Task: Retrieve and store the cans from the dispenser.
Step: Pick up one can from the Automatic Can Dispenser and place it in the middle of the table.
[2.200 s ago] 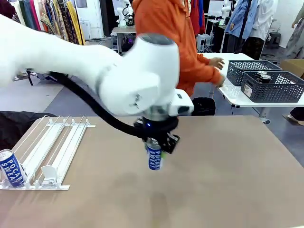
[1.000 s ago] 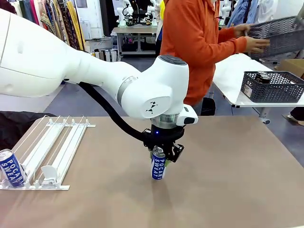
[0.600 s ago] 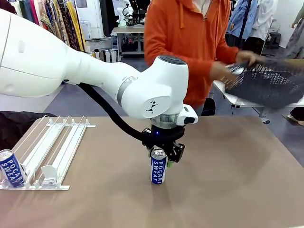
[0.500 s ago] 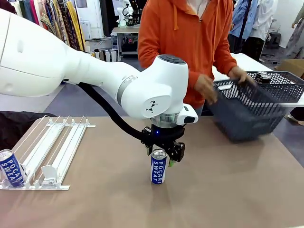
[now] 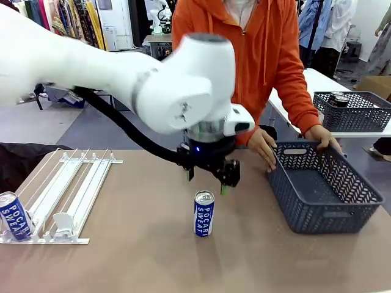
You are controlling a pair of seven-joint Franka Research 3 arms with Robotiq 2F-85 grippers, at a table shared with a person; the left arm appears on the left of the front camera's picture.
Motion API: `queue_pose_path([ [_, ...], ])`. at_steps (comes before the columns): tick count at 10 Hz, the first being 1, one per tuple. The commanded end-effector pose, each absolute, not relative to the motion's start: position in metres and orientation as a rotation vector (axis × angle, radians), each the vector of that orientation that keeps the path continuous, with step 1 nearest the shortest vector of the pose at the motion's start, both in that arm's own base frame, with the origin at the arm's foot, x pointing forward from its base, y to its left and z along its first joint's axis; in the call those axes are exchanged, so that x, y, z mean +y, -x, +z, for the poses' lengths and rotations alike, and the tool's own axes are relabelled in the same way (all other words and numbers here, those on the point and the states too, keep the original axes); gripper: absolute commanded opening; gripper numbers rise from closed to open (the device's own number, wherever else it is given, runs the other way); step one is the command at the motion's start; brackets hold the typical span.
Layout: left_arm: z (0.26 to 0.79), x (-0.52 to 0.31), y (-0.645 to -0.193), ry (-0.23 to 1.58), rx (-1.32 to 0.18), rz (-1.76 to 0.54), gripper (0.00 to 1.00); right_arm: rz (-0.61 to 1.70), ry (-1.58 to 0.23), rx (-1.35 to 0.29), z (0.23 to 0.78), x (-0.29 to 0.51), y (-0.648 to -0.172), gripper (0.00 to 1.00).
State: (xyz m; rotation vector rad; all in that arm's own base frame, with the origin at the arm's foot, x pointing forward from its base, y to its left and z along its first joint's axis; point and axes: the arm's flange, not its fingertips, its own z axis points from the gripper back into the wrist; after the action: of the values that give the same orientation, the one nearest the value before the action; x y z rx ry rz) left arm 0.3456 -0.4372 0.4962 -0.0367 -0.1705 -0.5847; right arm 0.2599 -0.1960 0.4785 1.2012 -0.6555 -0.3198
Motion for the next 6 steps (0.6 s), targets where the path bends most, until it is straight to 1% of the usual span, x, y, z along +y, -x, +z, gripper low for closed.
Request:
queue_pose_path([
  [1, 0.550, -0.349, -0.325, 0.135, -0.164, -0.544, 1.00, -0.322, -1.218, -0.677, 0.482, -0.196, -0.262, 1.00],
  [2, 0.582, -0.283, -0.326, 0.253, -0.157, -0.454, 1.00, -0.322, -1.218, -0.677, 0.482, -0.196, -0.262, 1.00],
  [3, 0.600, -0.216, -0.324, 0.395, -0.171, -0.364, 1.00, -0.322, -1.218, -0.677, 0.482, -0.196, -0.262, 1.00],
  [4, 0.606, -0.149, -0.318, 0.531, -0.216, -0.239, 1.00, -0.322, -1.218, -0.677, 0.482, -0.196, -0.262, 1.00],
  [5, 0.600, -0.088, -0.313, 0.657, -0.260, -0.088, 1.00, -0.322, -1.218, -0.677, 0.482, -0.196, -0.262, 1.00],
  [6, 0.585, -0.032, -0.305, 0.811, -0.266, -0.024, 1.00, -0.322, -1.218, -0.677, 0.482, -0.196, -0.262, 1.00],
])
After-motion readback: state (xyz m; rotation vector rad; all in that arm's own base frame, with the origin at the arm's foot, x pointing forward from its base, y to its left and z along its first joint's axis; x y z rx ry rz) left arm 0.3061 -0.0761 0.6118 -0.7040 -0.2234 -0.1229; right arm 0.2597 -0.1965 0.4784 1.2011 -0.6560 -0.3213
